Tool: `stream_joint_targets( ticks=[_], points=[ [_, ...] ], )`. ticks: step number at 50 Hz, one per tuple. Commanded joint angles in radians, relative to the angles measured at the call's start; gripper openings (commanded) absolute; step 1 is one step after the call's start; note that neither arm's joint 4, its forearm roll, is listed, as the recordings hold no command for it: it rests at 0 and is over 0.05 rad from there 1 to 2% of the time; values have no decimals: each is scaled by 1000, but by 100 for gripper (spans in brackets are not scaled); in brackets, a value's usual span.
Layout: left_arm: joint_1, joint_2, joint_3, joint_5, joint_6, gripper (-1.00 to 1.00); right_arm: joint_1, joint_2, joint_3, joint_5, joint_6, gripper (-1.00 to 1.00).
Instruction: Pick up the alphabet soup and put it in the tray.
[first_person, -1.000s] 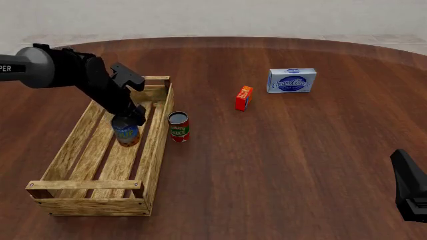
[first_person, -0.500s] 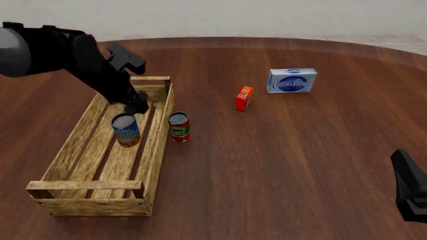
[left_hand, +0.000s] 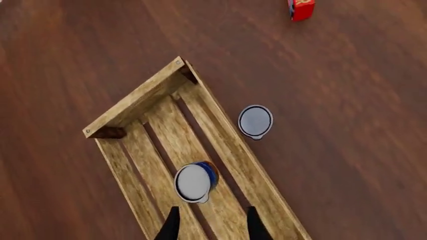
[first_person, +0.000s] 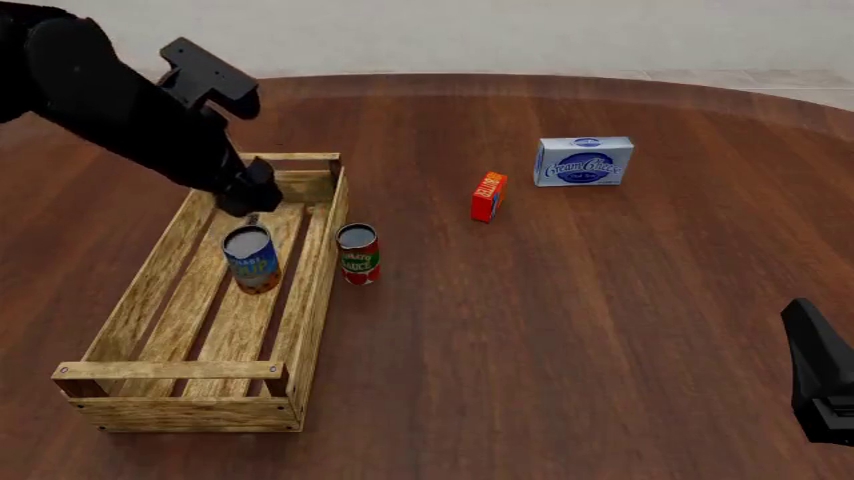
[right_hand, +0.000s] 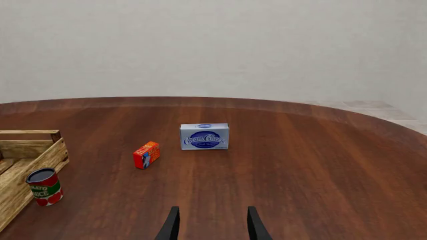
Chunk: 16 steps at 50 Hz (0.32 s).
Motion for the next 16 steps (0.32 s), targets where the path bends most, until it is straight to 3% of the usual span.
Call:
stream_joint_targets(
  ticks=[1, 16],
  points=[
    [-23, -145, 80, 15, -34, 100, 2, -2, 0, 0, 1, 100],
    [-75, -378, 175, 54, -136, 100, 2, -2, 0, 0, 1, 100]
  ],
)
